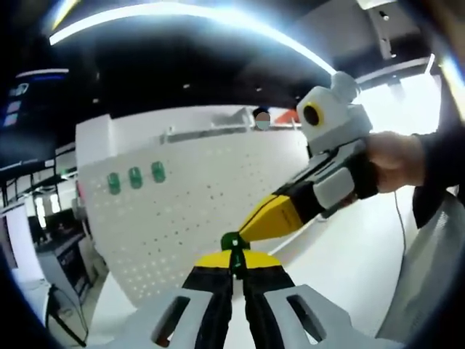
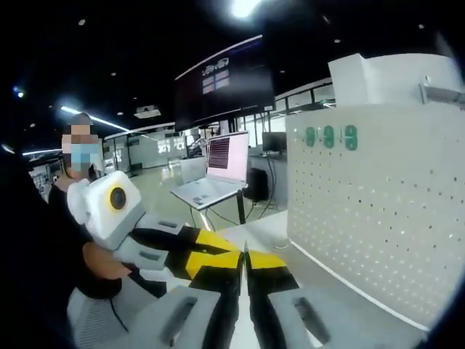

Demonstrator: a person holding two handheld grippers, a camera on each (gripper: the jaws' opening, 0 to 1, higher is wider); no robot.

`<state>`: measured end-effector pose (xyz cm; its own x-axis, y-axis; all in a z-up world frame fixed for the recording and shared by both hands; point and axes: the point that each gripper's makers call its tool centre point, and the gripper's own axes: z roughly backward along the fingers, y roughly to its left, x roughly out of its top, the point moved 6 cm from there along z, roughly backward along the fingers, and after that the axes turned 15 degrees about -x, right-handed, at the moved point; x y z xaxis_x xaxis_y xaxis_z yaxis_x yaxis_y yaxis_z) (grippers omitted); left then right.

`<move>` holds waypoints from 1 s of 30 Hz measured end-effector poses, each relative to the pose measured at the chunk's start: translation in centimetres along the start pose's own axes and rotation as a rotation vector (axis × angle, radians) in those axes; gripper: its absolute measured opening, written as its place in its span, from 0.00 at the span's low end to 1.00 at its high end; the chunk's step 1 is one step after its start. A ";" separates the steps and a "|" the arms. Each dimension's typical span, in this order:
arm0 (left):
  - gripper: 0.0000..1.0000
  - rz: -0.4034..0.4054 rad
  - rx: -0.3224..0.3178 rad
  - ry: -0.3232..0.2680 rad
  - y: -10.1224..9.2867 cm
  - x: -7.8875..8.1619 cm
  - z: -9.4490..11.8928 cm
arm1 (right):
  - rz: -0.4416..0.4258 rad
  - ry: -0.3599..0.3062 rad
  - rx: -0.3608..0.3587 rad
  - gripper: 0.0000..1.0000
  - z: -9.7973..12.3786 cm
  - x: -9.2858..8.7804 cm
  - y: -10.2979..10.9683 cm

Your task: Insert the hook assembly into the mounting plate slot until the hook locks in place.

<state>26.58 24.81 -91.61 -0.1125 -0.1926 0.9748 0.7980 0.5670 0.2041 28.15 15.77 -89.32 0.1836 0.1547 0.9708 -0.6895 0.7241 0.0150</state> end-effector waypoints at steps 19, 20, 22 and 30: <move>0.03 0.082 0.036 0.003 0.5 -0.5 0.2 | 0.076 -0.014 -0.059 0.07 0.8 -0.1 -0.6; 0.03 0.084 0.036 0.003 0.5 -0.6 0.2 | 0.079 -0.016 -0.063 0.08 0.9 -0.1 -0.7; 0.03 0.088 0.036 0.006 0.5 -0.6 0.1 | 0.086 -0.018 -0.070 0.10 1.0 -0.1 -0.8; 0.03 0.107 0.032 0.008 0.4 -0.8 0.1 | 0.105 -0.018 -0.101 0.20 1.6 -0.5 -1.2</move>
<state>26.92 25.19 -92.26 -0.0228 -0.1358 0.9905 0.7858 0.6100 0.1017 27.71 13.74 -89.46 0.1005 0.2217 0.9699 -0.6299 0.7688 -0.1105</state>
